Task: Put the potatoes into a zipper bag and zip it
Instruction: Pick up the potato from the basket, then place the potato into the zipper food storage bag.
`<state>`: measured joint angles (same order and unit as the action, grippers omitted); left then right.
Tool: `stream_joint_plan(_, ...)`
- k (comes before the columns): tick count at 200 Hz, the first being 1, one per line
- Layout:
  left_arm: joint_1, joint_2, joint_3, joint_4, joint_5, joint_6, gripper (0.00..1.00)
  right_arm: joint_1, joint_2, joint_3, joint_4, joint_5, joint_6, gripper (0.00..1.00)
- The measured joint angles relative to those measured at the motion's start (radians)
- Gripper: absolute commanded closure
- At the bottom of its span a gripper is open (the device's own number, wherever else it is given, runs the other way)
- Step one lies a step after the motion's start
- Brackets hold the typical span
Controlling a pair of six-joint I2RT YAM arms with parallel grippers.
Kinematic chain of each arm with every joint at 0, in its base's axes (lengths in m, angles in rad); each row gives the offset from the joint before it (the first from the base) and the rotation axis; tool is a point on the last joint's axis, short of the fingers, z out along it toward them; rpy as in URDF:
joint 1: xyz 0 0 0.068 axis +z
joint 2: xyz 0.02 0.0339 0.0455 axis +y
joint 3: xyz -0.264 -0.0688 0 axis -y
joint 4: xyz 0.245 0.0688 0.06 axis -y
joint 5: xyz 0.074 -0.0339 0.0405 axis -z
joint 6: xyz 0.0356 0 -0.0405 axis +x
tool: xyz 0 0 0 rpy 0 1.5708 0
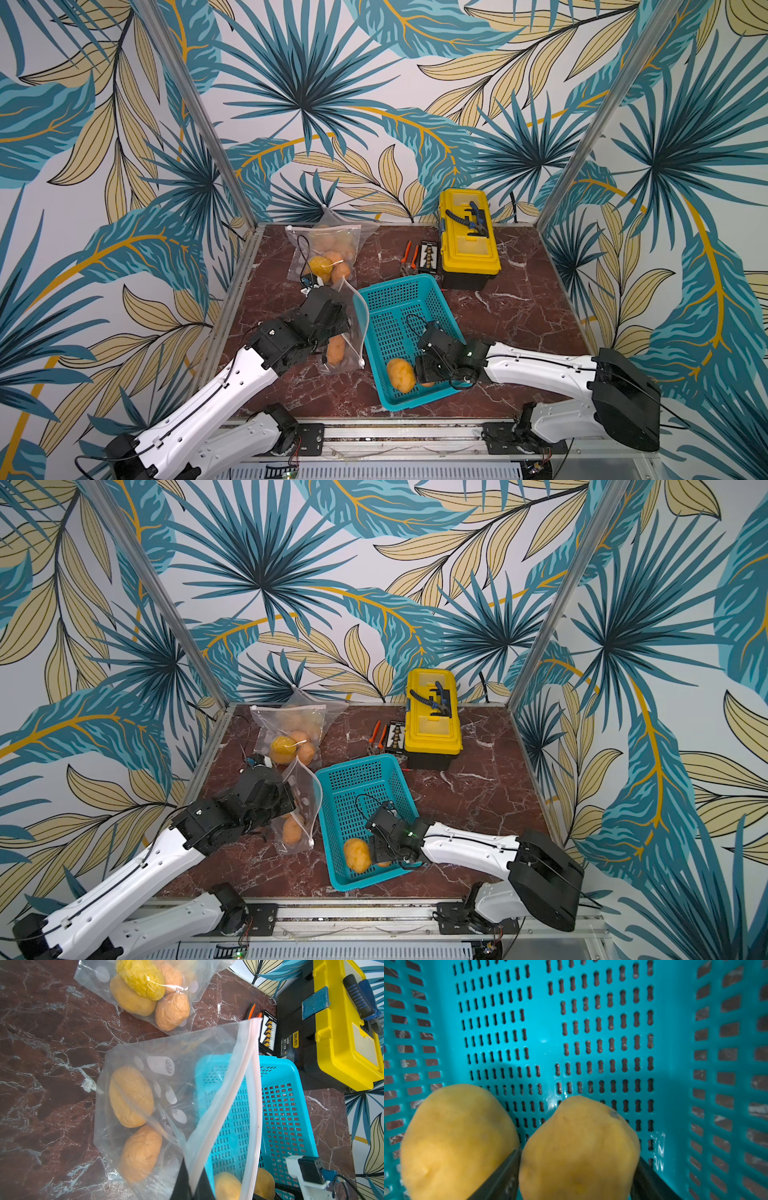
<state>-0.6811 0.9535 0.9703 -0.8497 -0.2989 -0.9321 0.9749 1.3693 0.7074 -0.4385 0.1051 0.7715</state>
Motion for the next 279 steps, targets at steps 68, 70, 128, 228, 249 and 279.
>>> stream_joint_plan(68, 0.000, 0.000, 0.000, 0.000, 0.004, 0.000, 1.00, 0.003, -0.219, 0.017, -0.095, 0.101, -0.022, 0.56)
stream_joint_plan(70, 0.000, 0.000, 0.000, 0.000, 0.005, 0.000, 1.00, 0.004, -0.231, 0.021, -0.100, 0.107, -0.024, 0.56)
stream_joint_plan(128, 0.000, 0.000, 0.000, 0.000, 0.039, 0.002, 1.00, 0.029, -0.398, 0.178, -0.102, 0.163, -0.160, 0.61)
stream_joint_plan(228, 0.000, 0.002, 0.000, 0.000, 0.057, 0.005, 1.00, 0.080, 0.032, 0.496, 0.056, -0.016, -0.337, 0.63)
stream_joint_plan(249, 0.000, 0.002, 0.000, 0.000, 0.058, 0.005, 1.00, 0.080, 0.099, 0.555, 0.069, -0.036, -0.360, 0.63)
stream_joint_plan(279, 0.000, 0.002, 0.000, 0.000, 0.060, 0.005, 1.00, 0.080, 0.167, 0.623, 0.084, -0.042, -0.392, 0.62)
